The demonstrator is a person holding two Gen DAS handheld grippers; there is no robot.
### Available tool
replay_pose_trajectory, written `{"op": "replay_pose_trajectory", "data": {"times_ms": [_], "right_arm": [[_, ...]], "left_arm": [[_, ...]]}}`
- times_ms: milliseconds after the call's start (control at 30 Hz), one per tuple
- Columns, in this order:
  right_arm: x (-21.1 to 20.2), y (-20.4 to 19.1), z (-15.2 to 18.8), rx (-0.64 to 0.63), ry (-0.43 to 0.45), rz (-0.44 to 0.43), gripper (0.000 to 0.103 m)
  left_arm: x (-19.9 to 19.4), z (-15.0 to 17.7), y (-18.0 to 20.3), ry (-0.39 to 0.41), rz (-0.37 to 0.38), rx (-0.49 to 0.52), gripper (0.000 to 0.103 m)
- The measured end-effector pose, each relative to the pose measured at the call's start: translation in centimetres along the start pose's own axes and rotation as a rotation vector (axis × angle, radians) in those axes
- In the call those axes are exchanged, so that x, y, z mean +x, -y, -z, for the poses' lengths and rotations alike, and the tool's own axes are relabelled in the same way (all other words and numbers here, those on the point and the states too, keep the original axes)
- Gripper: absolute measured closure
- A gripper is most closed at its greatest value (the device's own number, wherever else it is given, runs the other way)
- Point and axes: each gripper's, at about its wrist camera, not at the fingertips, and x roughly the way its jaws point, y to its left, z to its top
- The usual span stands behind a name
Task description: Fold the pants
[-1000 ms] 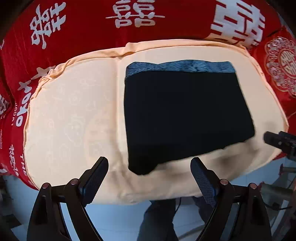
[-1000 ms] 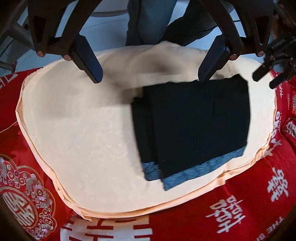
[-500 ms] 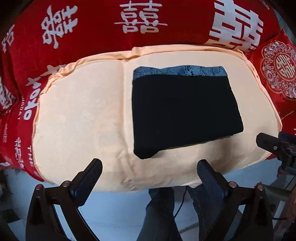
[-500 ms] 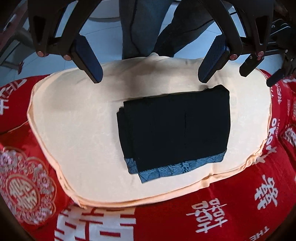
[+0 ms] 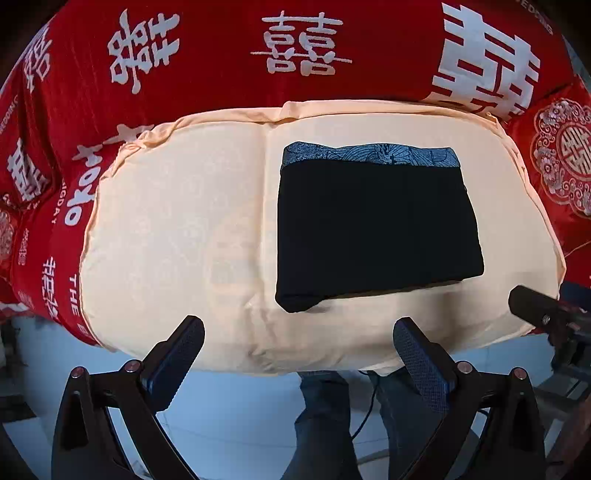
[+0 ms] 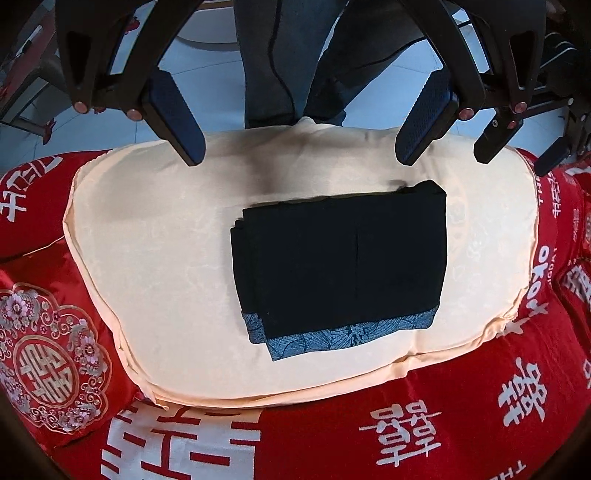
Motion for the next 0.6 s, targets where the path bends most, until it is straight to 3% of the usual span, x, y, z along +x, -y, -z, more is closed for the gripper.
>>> {"op": "replay_pose_trajectory", "data": {"times_ms": [600], "right_arm": [[-0.33,-0.83,-0.25,-0.018,0.013,0.013,0.0]], "left_arm": [[-0.38,-0.13,0.35,-0.008,-0.001,0.013,0.0]]}}
